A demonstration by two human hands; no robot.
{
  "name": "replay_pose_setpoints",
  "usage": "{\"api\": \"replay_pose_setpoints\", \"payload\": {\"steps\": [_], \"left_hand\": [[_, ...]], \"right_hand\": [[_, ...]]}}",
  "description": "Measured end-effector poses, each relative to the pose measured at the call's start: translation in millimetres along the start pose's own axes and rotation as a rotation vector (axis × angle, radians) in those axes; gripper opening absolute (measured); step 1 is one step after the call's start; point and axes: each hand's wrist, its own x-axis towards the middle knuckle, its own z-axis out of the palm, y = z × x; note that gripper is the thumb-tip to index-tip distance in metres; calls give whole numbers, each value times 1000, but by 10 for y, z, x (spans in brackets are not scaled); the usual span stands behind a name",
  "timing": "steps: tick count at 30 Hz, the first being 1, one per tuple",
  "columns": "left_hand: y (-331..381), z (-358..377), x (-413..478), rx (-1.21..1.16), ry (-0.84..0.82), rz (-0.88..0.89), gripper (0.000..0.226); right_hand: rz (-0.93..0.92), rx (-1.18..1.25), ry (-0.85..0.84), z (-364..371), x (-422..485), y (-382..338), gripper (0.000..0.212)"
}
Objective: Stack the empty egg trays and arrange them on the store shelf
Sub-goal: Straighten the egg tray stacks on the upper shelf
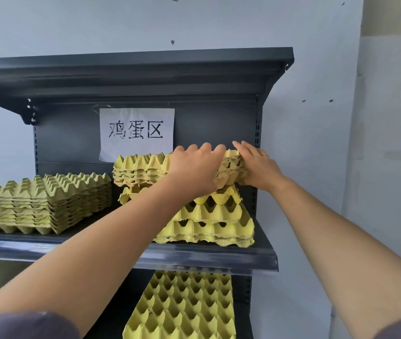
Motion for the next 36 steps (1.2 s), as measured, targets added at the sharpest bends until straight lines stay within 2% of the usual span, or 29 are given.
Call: {"api": "replay_pose_setpoints", "payload": {"steps": [3,5,7,9,15,21,26,33,36], "left_hand": [[5,44,-4,18,13,-14,66],[-7,60,5,35,16,-9,67],[-16,54,-13,57,-9,-4,72],[-56,30,-50,61,-44,-17,73],[-286,-141,-194,25,0,-8,52],[-667,-198,-207,-18,26,41,56],[-1043,-60,-195,-30,24,28,57],[-1481,366,-247,-71,58,12,61],[-1640,549,-290,-110,28,-13,60]], "right_hand": [[-36,47,89,19,55,-42,63],[-65,-2,157,8,40,-82,44],[-81,-78,217,-18,-3,-93,38],[-88,-114,251,-55,-47,-111,40],[-103,-196,294,-249,-171,-249,51],[-83,-267,428,-410,-402,-464,58],[-95,-374,497,-471,-445,-741,54],[-67,-466,493,-234,-314,-1176,66],[-68,-482,453,-69,-229,-1329,65]]}}
